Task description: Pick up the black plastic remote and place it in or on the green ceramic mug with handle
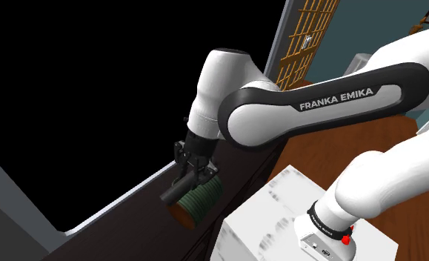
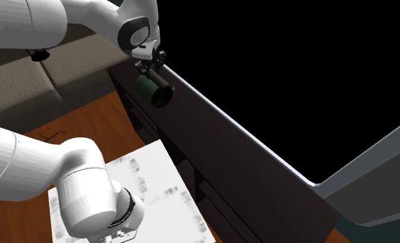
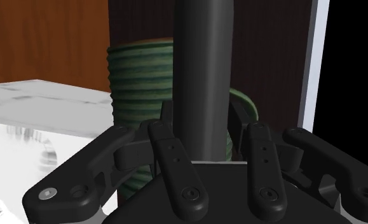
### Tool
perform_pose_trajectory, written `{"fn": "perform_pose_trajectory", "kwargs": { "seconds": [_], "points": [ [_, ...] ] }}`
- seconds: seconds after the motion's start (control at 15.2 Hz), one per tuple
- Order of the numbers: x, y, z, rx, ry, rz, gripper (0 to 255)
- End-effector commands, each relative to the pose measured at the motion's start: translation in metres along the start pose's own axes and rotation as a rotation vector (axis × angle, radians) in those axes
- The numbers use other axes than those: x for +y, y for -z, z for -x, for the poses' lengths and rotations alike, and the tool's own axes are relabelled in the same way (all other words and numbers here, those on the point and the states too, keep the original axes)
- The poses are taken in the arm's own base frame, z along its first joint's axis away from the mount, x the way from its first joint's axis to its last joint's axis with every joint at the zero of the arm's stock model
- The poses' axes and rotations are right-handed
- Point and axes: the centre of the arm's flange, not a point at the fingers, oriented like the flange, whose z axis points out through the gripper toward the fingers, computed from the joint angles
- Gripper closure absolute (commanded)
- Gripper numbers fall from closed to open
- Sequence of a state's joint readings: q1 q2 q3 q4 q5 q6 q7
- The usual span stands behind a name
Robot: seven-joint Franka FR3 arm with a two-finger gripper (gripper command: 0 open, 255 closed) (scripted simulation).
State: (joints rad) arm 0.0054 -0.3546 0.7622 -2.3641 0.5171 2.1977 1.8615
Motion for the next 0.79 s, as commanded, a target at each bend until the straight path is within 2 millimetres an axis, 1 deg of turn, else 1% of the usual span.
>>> {"fn": "perform_pose_trajectory", "kwargs": {
  "seconds": [0.0, 0.33, 0.4, 0.73],
  "points": [
    [0.0003, -0.0033, -0.0014, 0.001, 0.0, 0.002, 255],
    [0.0003, -0.0033, -0.0014, 0.001, 0.0, 0.002, 255],
    [0.0007, -0.003, -0.0016, 0.001, 0.0, 0.002, 0],
    [0.0003, -0.0033, -0.0014, 0.001, 0.0, 0.002, 0]
  ]
}}
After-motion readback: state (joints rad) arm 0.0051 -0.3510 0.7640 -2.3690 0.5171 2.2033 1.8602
